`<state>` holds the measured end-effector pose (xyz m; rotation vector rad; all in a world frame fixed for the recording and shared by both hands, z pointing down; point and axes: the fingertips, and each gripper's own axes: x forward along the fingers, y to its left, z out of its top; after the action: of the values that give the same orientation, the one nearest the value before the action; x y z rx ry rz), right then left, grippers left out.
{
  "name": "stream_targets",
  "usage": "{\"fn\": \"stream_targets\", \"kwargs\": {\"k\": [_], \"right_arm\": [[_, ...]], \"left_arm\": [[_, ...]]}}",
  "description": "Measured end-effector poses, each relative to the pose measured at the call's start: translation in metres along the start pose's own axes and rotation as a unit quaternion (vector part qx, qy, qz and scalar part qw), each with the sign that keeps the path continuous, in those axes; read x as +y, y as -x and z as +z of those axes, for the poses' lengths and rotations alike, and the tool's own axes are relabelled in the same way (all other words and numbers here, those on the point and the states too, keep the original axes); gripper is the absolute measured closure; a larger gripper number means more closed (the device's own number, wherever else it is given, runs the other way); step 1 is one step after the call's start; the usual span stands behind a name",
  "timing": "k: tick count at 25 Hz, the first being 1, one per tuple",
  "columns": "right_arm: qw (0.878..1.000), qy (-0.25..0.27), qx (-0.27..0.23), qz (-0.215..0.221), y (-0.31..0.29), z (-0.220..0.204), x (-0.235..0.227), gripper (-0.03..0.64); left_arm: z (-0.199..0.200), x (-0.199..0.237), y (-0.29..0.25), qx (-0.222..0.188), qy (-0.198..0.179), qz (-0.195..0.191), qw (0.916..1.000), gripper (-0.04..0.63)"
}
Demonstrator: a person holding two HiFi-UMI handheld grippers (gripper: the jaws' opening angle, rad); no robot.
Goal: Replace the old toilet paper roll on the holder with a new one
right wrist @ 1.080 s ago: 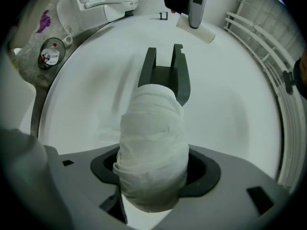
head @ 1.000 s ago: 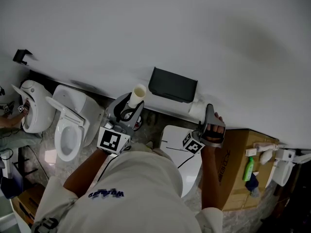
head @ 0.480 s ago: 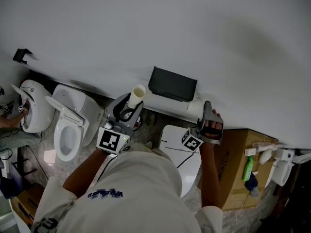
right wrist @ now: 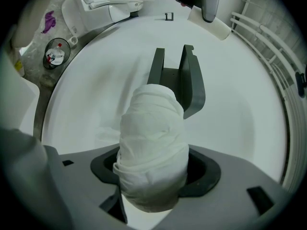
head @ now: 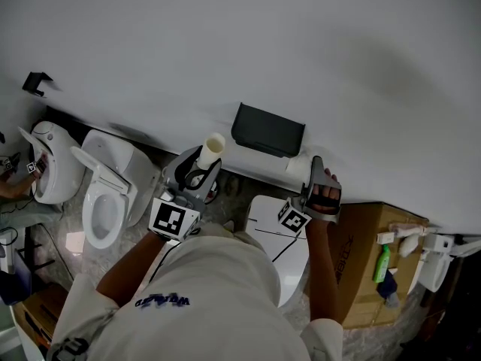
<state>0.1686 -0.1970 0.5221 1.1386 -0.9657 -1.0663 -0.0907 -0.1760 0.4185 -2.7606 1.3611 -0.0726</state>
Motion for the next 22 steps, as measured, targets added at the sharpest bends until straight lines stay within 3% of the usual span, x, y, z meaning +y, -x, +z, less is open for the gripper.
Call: {"fn": "stream_targets", "kwargs": {"k": [17, 22], "right_arm": [[1.000, -0.010, -0.015, 0.009, -0.007, 0.021, 0.002, 0.313], [0.998, -0.008, -0.049, 0.027, -0.003, 0.038, 0.009, 0.319]], "left_arm": [[0.001, 0.006, 0.011, 0.000, -0.002, 0.014, 0.9999, 0.416], [-0.004, 0.006, 0.012, 0.013, 0.003, 0.014, 0.9998, 0.416]]}}
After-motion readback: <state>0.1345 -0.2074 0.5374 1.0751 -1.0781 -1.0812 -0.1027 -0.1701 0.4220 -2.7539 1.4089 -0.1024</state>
